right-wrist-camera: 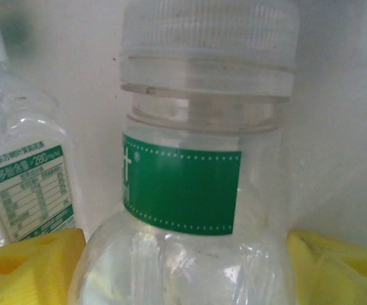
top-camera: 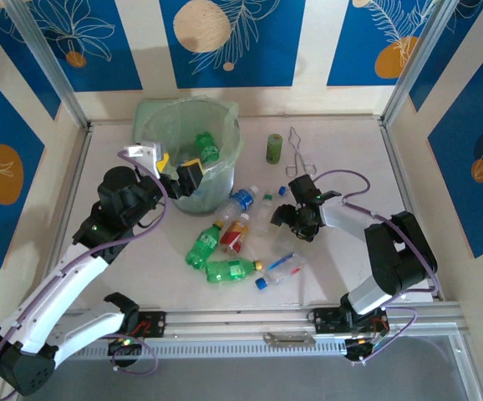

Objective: Put the plastic bottles in the bin

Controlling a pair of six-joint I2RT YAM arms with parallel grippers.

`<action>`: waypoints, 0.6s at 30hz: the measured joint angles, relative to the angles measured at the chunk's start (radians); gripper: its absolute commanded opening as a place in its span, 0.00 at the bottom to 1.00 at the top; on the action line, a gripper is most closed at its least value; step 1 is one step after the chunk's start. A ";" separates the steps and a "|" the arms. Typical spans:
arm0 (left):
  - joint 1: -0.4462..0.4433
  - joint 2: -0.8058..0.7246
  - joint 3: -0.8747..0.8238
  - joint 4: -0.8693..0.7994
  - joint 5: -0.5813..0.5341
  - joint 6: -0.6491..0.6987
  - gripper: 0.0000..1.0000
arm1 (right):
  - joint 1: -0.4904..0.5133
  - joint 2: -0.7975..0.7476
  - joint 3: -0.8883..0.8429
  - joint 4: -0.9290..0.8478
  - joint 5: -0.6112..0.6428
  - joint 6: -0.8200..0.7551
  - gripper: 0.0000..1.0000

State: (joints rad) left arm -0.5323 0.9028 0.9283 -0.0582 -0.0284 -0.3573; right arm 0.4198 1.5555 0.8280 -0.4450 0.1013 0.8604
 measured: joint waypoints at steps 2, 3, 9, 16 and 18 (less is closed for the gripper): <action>0.000 0.000 0.000 -0.006 -0.003 0.000 1.00 | 0.000 0.003 0.000 -0.003 0.003 0.004 0.77; 0.000 0.000 0.000 -0.008 -0.004 0.000 1.00 | 0.000 0.003 0.000 -0.003 0.005 0.005 0.74; 0.001 0.000 -0.002 -0.010 -0.007 0.000 1.00 | 0.000 0.002 0.000 0.005 0.016 0.012 0.61; 0.002 0.005 -0.004 -0.010 0.021 0.001 1.00 | -0.001 -0.047 0.000 0.016 0.027 0.004 0.57; 0.002 0.010 -0.004 -0.011 0.032 0.001 1.00 | -0.001 -0.068 0.001 0.020 0.027 0.004 0.57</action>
State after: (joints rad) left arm -0.5304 0.9131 0.9245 -0.0689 0.0040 -0.3561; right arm 0.4187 1.4879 0.8291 -0.4252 0.1287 0.8642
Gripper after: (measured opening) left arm 0.996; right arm 0.601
